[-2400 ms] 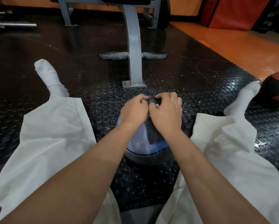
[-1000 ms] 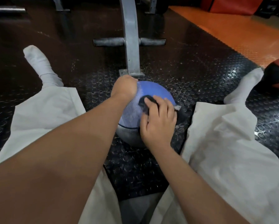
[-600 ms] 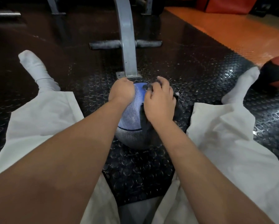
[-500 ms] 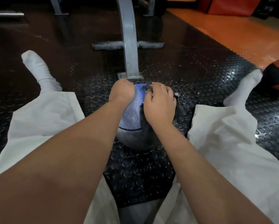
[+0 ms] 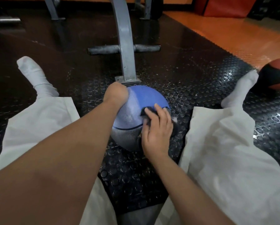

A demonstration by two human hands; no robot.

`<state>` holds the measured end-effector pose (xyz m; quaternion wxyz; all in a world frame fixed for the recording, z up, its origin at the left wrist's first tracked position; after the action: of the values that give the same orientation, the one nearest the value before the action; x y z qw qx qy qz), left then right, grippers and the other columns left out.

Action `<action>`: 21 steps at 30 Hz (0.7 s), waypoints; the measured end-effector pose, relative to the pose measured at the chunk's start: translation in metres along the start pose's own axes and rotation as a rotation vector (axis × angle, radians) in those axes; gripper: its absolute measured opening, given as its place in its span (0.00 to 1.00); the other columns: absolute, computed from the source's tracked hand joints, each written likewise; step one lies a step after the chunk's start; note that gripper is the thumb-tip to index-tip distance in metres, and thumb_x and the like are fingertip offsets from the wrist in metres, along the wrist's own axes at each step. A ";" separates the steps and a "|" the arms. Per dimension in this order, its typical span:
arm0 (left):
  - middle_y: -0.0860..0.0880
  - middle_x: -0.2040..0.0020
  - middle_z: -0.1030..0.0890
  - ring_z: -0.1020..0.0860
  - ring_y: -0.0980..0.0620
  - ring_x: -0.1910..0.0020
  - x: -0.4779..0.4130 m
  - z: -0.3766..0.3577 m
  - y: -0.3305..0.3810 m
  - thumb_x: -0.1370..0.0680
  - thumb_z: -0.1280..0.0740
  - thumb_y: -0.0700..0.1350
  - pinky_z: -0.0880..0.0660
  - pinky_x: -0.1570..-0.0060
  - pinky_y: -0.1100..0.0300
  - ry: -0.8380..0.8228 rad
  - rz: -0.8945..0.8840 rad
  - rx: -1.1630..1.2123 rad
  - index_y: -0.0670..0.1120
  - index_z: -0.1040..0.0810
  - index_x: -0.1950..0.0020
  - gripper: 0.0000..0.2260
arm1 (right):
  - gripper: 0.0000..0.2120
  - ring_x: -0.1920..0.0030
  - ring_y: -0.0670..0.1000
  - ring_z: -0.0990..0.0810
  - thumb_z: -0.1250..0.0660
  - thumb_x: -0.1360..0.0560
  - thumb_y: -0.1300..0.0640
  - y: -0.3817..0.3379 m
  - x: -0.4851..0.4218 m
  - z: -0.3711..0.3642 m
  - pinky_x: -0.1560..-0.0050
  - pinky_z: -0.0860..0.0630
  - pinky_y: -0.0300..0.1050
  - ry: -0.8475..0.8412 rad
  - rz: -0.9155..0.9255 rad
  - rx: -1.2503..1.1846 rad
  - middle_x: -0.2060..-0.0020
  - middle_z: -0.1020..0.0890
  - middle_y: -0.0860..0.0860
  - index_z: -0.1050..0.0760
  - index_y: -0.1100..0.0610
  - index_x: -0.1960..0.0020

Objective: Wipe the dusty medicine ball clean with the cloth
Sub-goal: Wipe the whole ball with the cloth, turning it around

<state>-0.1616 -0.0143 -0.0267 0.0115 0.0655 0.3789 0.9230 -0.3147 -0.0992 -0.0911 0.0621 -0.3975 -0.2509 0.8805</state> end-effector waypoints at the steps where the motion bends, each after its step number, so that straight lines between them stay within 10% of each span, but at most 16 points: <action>1: 0.36 0.34 0.25 0.27 0.38 0.35 0.001 0.000 0.000 0.17 0.46 0.38 0.31 0.39 0.52 0.012 0.009 -0.005 0.35 0.26 0.33 0.16 | 0.15 0.33 0.56 0.34 0.45 0.23 0.53 0.006 -0.015 0.002 0.35 0.38 0.55 -0.007 -0.060 -0.069 0.36 0.27 0.51 0.26 0.53 0.39; 7: 0.47 0.50 0.25 0.28 0.47 0.52 0.016 -0.005 -0.008 0.17 0.45 0.40 0.36 0.53 0.59 0.169 0.085 0.183 0.43 0.25 0.45 0.09 | 0.14 0.41 0.53 0.27 0.45 0.19 0.53 0.043 -0.100 0.003 0.39 0.31 0.52 -0.369 -0.520 -0.282 0.42 0.23 0.50 0.25 0.52 0.39; 15: 0.51 0.51 0.24 0.28 0.50 0.53 0.034 -0.008 -0.007 0.18 0.46 0.41 0.36 0.54 0.58 0.187 0.024 0.246 0.45 0.23 0.43 0.13 | 0.15 0.45 0.54 0.23 0.46 0.19 0.50 0.074 -0.074 0.009 0.45 0.28 0.49 -0.397 -1.086 -0.649 0.45 0.22 0.53 0.27 0.55 0.38; 21: 0.55 0.40 0.22 0.28 0.58 0.60 0.045 -0.010 -0.011 0.19 0.48 0.40 0.34 0.62 0.58 0.157 -0.085 0.288 0.47 0.22 0.43 0.15 | 0.18 0.36 0.56 0.29 0.46 0.21 0.49 0.052 -0.084 0.011 0.33 0.35 0.54 -0.310 -0.766 -0.373 0.35 0.25 0.50 0.27 0.48 0.34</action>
<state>-0.2080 -0.0104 -0.0364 0.0115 -0.0219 0.5093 0.8602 -0.2611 -0.1745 -0.0545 0.2724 -0.1439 -0.5404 0.7830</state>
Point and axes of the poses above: each hand's wrist, its own x-axis away from the middle knuckle, its own z-axis out of the back of the hand, y = z × x, the point moved 2 cm from there along -x, towards the middle knuckle
